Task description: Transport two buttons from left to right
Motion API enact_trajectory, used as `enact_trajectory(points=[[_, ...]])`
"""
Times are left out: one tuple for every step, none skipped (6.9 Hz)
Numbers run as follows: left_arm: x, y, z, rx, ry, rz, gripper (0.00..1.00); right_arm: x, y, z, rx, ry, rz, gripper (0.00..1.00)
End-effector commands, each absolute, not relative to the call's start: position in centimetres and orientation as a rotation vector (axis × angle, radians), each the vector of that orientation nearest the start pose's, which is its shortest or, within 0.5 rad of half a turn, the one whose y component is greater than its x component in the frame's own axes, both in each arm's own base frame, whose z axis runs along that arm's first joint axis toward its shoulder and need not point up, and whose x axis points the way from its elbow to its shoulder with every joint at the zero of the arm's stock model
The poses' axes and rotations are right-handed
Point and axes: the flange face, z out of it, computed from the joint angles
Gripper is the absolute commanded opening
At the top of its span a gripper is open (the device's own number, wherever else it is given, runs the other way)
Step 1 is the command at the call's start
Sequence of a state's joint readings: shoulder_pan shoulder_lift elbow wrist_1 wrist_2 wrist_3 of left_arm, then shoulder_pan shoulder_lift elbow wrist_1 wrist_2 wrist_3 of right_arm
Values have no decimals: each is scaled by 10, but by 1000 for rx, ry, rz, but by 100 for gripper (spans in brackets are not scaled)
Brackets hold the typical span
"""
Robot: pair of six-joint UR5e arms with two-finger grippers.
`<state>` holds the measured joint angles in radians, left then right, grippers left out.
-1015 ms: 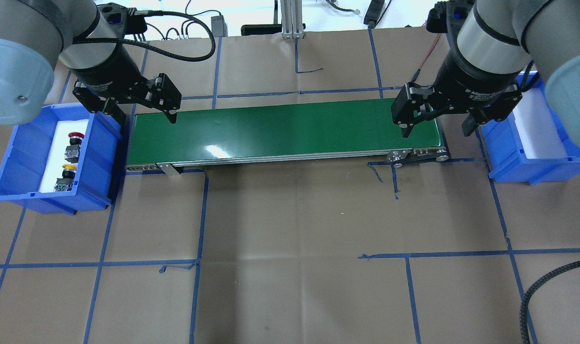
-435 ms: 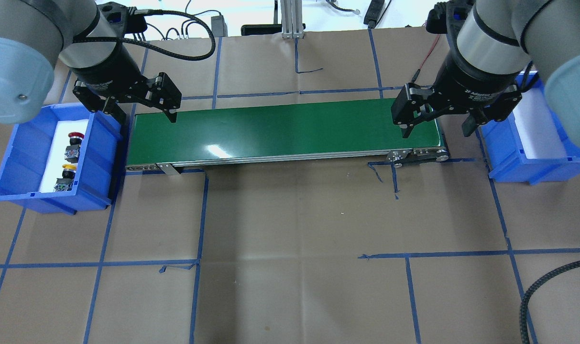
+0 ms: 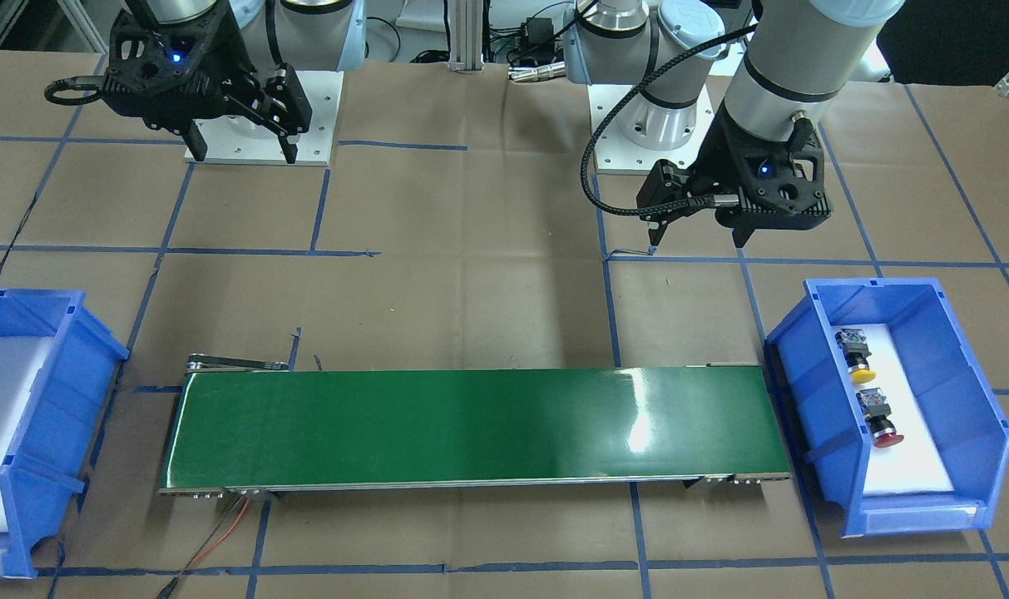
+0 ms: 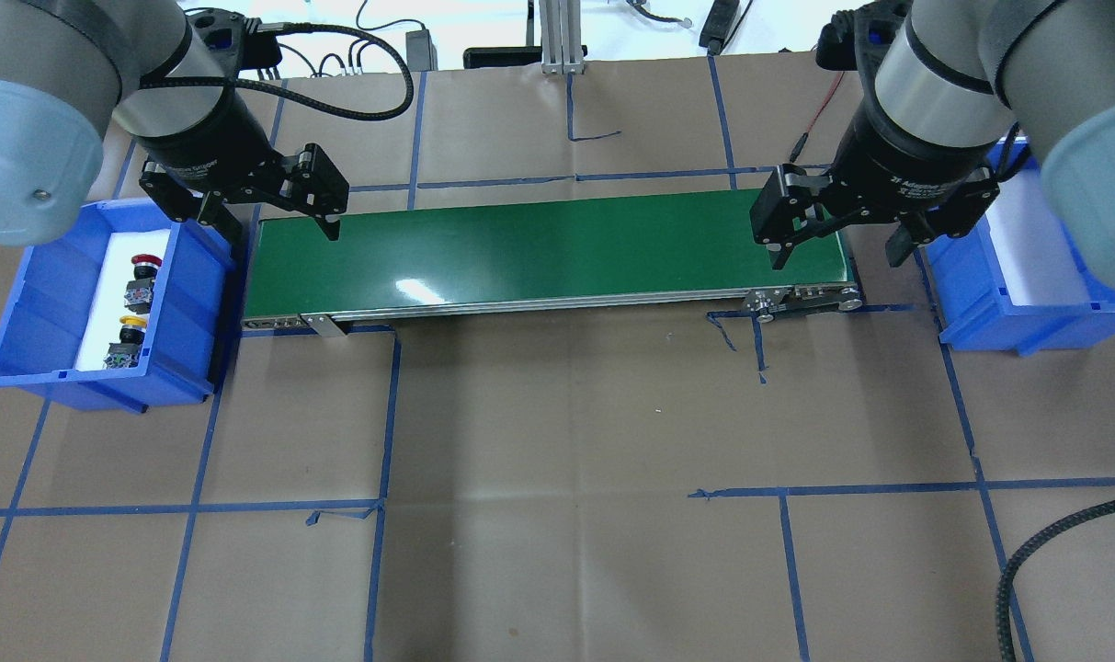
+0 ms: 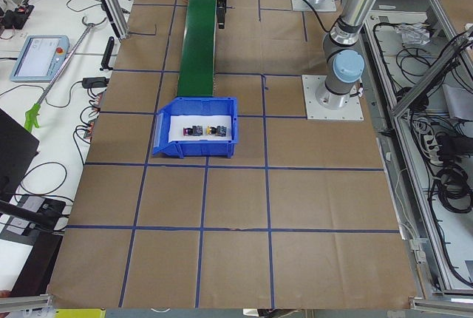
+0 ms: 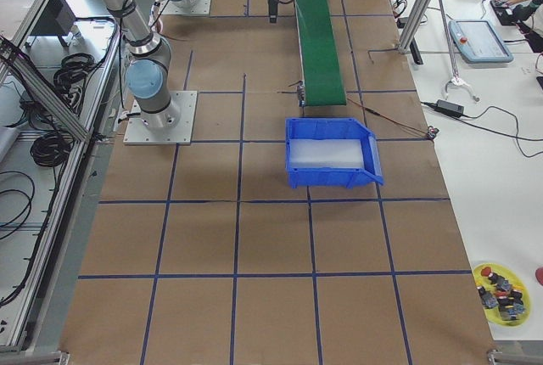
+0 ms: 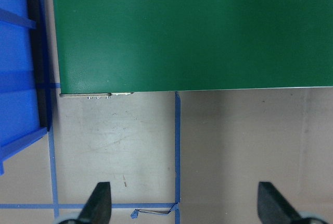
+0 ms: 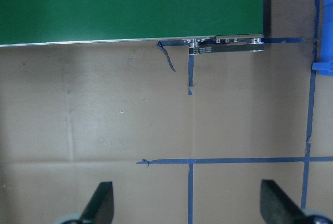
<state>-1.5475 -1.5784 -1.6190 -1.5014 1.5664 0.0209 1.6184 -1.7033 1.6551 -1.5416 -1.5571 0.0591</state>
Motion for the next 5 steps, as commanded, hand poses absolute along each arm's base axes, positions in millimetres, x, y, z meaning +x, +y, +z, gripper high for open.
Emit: enact_trajectory(points=[[-113, -503, 466, -7, 3141, -22, 100, 155, -430, 505, 14, 3127, -28, 100], [-85, -509, 466, -86, 3141, -22, 100, 155, -430, 505, 14, 3127, -28, 100], [-38, -515, 465, -118, 3141, -15, 100, 155, -430, 505, 14, 3127, -28, 100], [5, -518, 467, -49, 3134, -17, 100, 155, -431, 504, 14, 3127, -25, 100], [56, -515, 465, -15, 3132, -5, 100, 155, -431, 503, 14, 3127, -23, 100]])
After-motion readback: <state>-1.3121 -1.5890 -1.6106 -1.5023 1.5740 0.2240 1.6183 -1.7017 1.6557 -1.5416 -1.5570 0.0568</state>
